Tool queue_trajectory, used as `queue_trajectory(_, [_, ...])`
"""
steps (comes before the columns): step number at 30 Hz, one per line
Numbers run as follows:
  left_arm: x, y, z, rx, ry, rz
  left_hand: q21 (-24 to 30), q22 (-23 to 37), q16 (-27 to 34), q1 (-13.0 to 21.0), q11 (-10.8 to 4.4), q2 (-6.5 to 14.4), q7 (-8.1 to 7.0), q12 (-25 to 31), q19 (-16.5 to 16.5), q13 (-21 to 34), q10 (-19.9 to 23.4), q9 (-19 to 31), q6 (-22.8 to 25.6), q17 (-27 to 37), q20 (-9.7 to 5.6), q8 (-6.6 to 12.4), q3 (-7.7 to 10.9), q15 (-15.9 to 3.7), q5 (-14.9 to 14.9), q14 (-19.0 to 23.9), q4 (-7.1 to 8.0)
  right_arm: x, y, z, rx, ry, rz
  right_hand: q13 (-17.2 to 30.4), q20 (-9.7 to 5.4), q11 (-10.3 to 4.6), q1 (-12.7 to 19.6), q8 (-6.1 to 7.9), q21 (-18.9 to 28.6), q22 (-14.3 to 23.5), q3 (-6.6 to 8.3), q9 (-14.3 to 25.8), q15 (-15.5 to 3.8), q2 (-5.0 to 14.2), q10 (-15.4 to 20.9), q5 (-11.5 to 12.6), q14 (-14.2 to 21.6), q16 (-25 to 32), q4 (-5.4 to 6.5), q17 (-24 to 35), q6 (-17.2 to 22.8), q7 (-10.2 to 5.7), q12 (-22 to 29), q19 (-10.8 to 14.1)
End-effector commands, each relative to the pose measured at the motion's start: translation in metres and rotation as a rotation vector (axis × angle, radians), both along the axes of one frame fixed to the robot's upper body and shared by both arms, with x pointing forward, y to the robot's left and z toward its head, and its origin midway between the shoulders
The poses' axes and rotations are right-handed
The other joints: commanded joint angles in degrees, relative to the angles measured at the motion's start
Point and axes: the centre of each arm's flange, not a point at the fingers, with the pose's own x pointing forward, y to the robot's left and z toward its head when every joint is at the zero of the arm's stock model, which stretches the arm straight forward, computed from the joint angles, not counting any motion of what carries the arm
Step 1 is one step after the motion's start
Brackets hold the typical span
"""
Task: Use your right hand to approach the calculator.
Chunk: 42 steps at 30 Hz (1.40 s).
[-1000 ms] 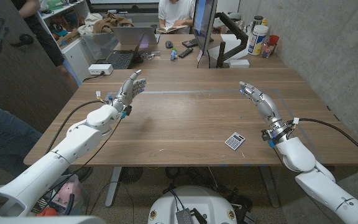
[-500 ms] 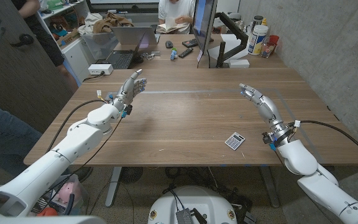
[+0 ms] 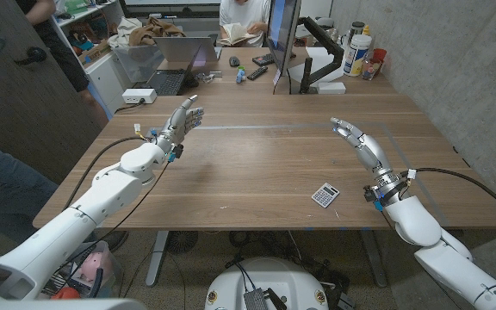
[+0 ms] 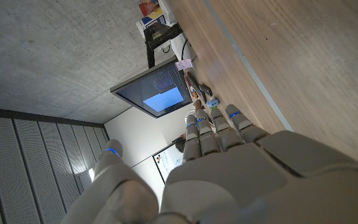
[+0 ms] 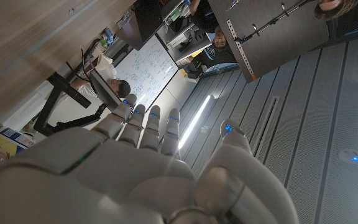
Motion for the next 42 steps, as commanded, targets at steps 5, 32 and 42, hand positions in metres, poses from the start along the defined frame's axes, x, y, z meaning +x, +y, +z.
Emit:
queue_trajectory(5, [0.001,-0.002,0.003,0.049,-0.006,0.016,-0.1,0.1,-0.1,0.4,-0.40,0.0,-0.22,0.0,0.6,0.1,0.0,0.2,0.4,0.2,-0.70,-0.26,-0.19,-0.67,0.4,-0.1,0.10,-0.004,0.003,-0.003,-0.037,-0.008,-0.039,0.1,0.22,-0.28,0.8,-0.24,0.0,0.2,-0.13,0.3,0.00,-0.01,0.2,0.2,0.6,0.3,-0.17,0.2,0.3,-0.43,0.2,0.4])
queue_trajectory(32, [-0.002,0.011,0.005,0.045,-0.012,0.029,-0.6,0.1,-0.1,0.6,-0.32,0.1,-0.22,0.0,0.7,0.1,0.1,0.2,0.5,0.2,-0.67,-0.25,-0.38,-0.69,0.5,-0.1,0.08,-0.010,0.019,-0.007,-0.109,-0.045,-0.111,0.1,0.17,-0.40,1.2,-0.25,0.0,0.3,-0.11,0.3,0.01,-0.05,0.3,0.2,0.7,0.3,-0.21,0.2,0.4,-0.67,0.2,0.4])
queue_trajectory(42, [-0.002,0.011,0.008,0.048,-0.016,0.025,-0.8,0.1,-0.1,0.7,-0.40,0.1,-0.26,0.0,0.7,0.1,0.0,0.2,0.6,0.2,-0.61,-0.24,-0.44,-0.71,0.5,0.0,0.08,-0.013,0.022,-0.012,-0.126,-0.047,-0.124,0.1,0.15,-0.53,1.4,-0.21,0.0,0.3,-0.11,0.3,-0.12,-0.09,0.5,0.2,0.8,0.3,-0.21,0.2,0.6,-0.73,0.3,0.4])
